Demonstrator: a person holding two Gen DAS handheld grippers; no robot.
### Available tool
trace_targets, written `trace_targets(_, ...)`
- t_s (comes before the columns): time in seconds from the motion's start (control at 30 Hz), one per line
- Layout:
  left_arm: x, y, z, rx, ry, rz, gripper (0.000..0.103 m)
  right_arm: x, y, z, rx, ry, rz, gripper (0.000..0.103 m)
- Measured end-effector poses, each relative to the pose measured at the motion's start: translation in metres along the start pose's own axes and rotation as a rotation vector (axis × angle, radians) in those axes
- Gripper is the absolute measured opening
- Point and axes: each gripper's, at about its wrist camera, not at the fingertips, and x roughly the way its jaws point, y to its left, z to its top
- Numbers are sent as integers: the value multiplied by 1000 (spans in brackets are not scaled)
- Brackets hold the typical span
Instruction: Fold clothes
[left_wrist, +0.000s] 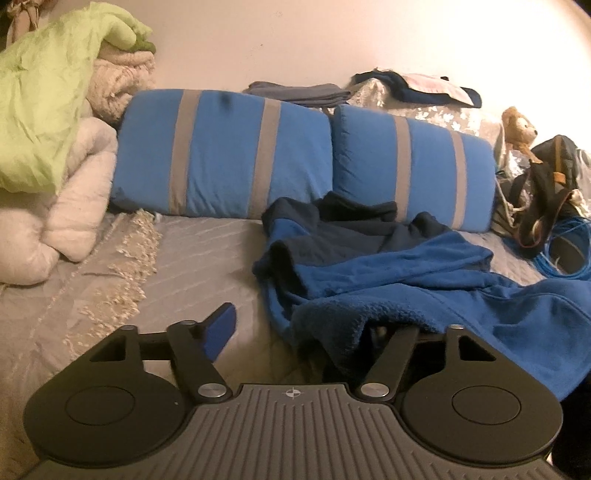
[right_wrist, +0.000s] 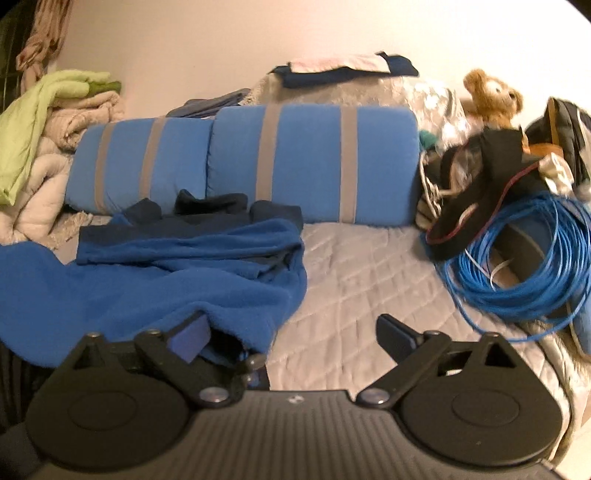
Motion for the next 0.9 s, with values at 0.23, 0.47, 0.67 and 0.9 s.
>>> trace_targets(0.23, -5, 1, -1, -27, -19, 23, 64, 4, 0, 3, -128, 82, 64, 94)
trace_targets(0.47, -1, 7, -6, -66, -17, 4, 64, 4, -8, -7, -39, 73, 2, 95)
trace_targets(0.67, 1, 6, -6, -86, -22, -19, 54, 14, -6, 2, 90, -6, -10, 79)
trace_targets(0.9, 4, -1, -8, -87, -17, -35, 38, 23, 2, 14, 155, 8, 4, 39)
